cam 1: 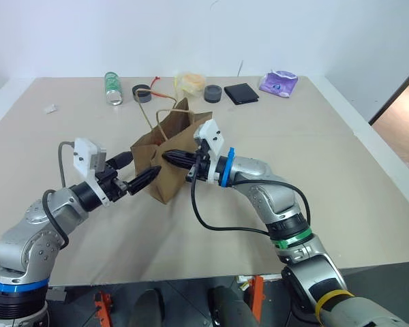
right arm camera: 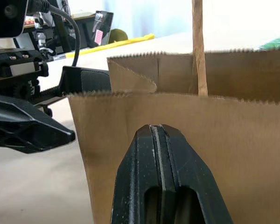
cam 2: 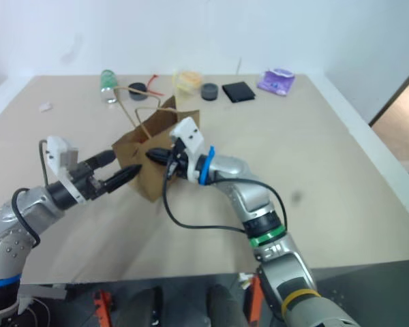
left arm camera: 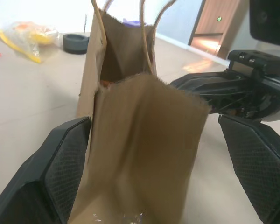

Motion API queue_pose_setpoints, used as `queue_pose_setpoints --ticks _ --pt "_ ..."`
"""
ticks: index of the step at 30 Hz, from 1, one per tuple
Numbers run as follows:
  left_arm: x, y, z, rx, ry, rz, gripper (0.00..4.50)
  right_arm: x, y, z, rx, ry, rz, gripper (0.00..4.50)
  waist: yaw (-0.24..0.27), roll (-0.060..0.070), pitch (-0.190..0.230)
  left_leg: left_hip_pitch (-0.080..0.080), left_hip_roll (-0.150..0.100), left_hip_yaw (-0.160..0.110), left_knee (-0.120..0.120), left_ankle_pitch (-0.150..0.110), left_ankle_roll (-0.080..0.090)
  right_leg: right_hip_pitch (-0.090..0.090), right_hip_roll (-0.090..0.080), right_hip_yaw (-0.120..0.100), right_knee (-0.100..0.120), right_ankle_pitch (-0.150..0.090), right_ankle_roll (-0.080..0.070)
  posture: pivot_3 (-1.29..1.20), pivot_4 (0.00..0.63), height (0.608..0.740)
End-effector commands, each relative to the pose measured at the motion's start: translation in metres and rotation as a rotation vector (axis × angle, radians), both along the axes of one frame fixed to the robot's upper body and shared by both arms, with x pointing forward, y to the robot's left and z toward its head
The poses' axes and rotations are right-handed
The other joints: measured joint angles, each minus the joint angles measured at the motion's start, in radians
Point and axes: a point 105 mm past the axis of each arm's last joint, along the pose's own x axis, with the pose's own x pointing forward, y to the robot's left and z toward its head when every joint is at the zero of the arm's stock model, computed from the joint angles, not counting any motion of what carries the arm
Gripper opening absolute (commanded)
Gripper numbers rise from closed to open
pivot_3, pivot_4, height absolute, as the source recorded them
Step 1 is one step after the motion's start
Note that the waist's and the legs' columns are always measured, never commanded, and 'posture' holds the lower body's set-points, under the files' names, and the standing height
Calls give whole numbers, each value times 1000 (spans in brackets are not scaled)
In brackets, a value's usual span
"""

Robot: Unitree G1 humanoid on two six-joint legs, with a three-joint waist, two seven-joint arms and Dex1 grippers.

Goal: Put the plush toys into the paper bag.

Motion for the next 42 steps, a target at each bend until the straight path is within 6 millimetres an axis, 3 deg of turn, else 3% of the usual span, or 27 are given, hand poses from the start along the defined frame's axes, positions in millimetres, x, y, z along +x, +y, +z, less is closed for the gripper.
queue_pose_setpoints --ticks 1,15,18,22,23,26,30,33,37,40,41,42 --pt "3 -5 2 15 -42 0 4500 -3 9 16 18 -69 25 96 0 0 0 0 0 0 0 0 0 0 0 0 0 0 0 0 150 740" --pt "28 -15 -4 10 -82 53 4500 -13 10 19 31 -76 52 96 0 0 0 0 0 0 0 0 0 0 0 -1 0 0 0 0 150 740" --pt "27 -17 -5 -1 -81 45 3656 -15 9 20 34 -78 57 0 0 0 0 0 0 0 0 0 0 0 0 0 0 0 0 0 150 740" --pt "26 -16 -6 -11 -81 37 1745 -20 2 25 51 -80 76 0 0 0 0 0 0 0 0 0 0 0 0 -1 0 0 0 0 150 740" --pt "26 -16 -5 -12 -81 38 1095 -21 1 26 54 -79 79 0 0 0 0 0 0 0 0 0 0 0 0 -1 0 0 0 0 150 740" --pt "27 -14 -4 -20 -80 39 17 -34 -16 37 85 -76 148 0 2 0 0 0 0 0 0 0 0 0 0 0 0 0 0 0 150 740" --pt "27 -11 1 -28 -94 20 17 -50 -59 50 107 -40 226 0 6 0 0 -1 0 0 0 0 0 0 -1 -1 0 -1 1 0 150 740" --pt "23 -12 9 -27 -122 -45 17 -45 -104 63 93 -17 202 0 6 0 0 -1 0 0 0 0 0 0 -1 0 0 -1 1 0 150 740" --pt "10 -22 16 26 -167 -209 0 -44 -157 80 20 -4 190 1244 5 0 0 -1 0 0 0 0 0 0 -1 -1 0 -1 0 0 150 740" --pt "-3 -28 17 62 -191 -337 0 -45 -178 88 -38 -16 182 2516 -2 0 1 0 0 1 -1 -1 1 0 -1 0 -1 -1 -1 0 150 740" --pt "-10 -30 13 104 -183 -414 0 -47 -185 91 -68 -17 187 3262 -3 0 1 0 0 1 -1 -1 2 -1 -1 0 -1 -2 -1 0 150 740" --pt "-16 -31 10 135 -175 -469 0 -48 -189 93 -89 -17 192 3700 -3 0 1 1 0 1 -1 -1 2 -1 -1 0 -1 -2 -1 0 150 740"
